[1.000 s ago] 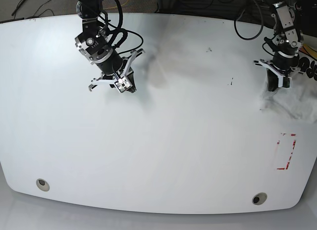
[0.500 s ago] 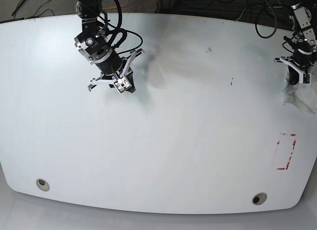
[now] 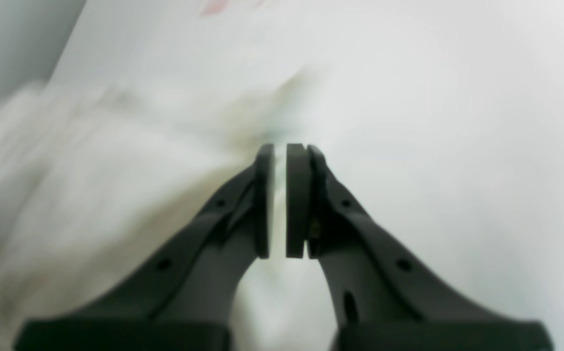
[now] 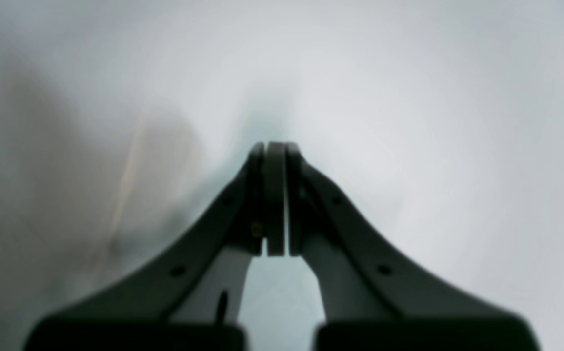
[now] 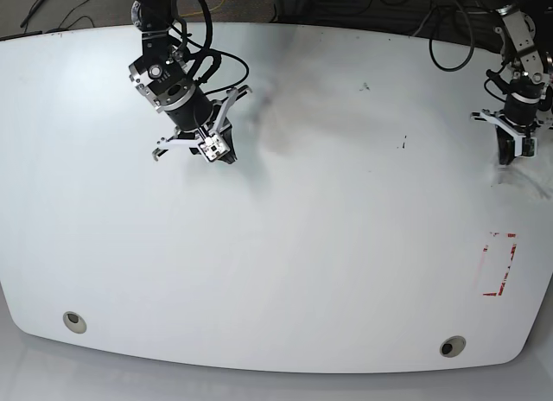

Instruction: Layout the t-shirt on the table in an organized manner, then fold the t-shirt properly

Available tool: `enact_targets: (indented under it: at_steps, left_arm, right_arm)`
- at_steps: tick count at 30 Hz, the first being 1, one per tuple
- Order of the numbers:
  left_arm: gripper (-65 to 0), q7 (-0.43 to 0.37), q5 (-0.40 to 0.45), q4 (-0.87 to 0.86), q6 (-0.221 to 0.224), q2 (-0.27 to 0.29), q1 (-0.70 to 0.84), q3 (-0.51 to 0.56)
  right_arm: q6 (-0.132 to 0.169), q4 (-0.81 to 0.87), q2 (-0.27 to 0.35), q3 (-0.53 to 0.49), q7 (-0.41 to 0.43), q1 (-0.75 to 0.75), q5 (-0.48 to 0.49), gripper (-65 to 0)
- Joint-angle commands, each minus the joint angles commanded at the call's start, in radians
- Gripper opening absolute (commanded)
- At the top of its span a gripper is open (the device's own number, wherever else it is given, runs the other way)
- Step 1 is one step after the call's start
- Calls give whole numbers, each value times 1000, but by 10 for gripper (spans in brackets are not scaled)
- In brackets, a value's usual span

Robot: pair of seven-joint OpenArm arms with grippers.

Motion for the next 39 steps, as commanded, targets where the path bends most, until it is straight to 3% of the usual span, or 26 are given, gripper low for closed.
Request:
enact_targets:
  at_steps: [4,10,15,23,33,39]
  left_arm:
    - [-621,0,0,92,0,61,5,40]
    - [-621,0,3,203,0,146,35,121]
    - [-621,0,8,285,2,199,91,183]
    - [-621,0,6,374,2,235,252,204]
    - [-623,0,2,440,5,239,505,203]
    - [-623,0,2,454,5,270,595,203]
  right_arm:
    - [2,9,6,37,14,3,-8,-650]
    - [14,5,63,80,63,-9,0,-650]
    - [20,6,64,147,81,-57,0,-650]
    - [49,6,57,222,118,-153,0,-650]
    - [46,21,54,250,120,-322,0,-650]
    - [49,26,12,288,121,-405,0,-650]
